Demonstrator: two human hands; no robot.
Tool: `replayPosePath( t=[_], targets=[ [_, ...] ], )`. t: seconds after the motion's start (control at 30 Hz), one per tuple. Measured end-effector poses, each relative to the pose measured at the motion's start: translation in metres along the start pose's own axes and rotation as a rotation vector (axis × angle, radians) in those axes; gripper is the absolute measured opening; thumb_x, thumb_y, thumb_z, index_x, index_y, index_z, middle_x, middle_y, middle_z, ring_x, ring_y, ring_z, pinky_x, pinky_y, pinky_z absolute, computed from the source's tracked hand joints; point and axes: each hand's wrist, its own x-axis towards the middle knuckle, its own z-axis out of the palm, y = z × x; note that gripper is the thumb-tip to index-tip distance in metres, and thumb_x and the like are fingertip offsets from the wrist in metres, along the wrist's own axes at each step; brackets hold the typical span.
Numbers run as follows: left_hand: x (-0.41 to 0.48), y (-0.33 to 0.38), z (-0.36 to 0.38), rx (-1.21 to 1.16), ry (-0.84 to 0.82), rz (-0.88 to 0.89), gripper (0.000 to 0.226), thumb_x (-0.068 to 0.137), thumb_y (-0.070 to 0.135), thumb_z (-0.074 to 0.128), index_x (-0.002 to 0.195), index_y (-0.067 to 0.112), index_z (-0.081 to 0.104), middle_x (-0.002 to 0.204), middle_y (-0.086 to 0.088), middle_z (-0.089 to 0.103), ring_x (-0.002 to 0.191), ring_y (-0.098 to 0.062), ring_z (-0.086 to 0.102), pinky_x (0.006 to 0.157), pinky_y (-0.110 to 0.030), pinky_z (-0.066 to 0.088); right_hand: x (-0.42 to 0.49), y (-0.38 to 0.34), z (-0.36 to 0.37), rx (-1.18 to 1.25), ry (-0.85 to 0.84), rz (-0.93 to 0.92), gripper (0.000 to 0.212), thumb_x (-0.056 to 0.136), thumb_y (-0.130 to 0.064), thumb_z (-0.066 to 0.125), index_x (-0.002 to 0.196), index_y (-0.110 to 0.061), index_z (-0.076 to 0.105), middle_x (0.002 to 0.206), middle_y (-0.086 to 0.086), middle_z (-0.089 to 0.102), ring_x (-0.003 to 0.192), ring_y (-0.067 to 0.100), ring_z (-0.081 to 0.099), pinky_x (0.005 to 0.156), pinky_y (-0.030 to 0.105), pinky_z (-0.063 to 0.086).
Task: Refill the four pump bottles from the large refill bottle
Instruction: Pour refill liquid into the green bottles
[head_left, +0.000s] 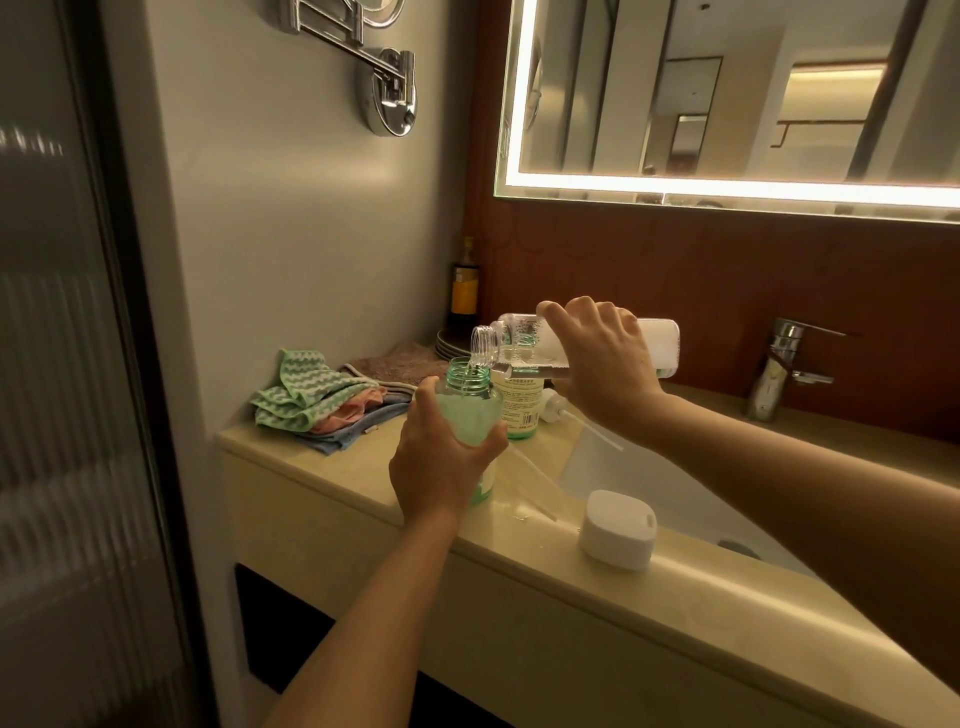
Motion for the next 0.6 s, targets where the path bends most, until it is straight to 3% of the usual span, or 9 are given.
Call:
replayPosePath(
  t=[0.23,0.37,0.6],
  targets=[
    [0.005,-0.005,-0.002,0.010,-0.027,0.002,0.082,0.069,0.061,0.066,0.132,0.022,0.030,0.123,-0.003,0.054,0.103,-0.021,0.057,0.069,-0.031,0.050,-0.008,-0.004,0.000,0.142,-0.061,0.102,0.064,0.079,-0.023,0.067,0.134,-0.022,0.034,0.123,0.009,0.048,0.111,0.027,0.046,0.098,0.039,0.034],
    [0.015,-0.013,-0.002,-0.005,-0.026,-0.016,0.083,0.070,0.058,0.068,0.133,0.021,0.030,0.124,-0.005,0.055,0.104,-0.022,0.057,0.066,-0.028,0.040,-0.013,-0.001,0.003,0.251,-0.091,0.199,0.068,0.076,-0.022,0.070,0.134,-0.022,0.034,0.122,0.009,0.049,0.109,0.025,0.047,0.096,0.037,0.035],
    [0.054,-0.040,-0.002,-0.046,-0.058,-0.089,0.087,0.072,0.050,0.071,0.140,0.021,0.024,0.137,-0.008,0.047,0.118,-0.029,0.050,0.080,-0.039,0.043,-0.020,0.019,0.018,0.383,-0.135,0.431,0.070,0.072,-0.026,0.075,0.129,-0.021,0.035,0.117,0.010,0.050,0.106,0.028,0.048,0.088,0.039,0.039]
  ],
)
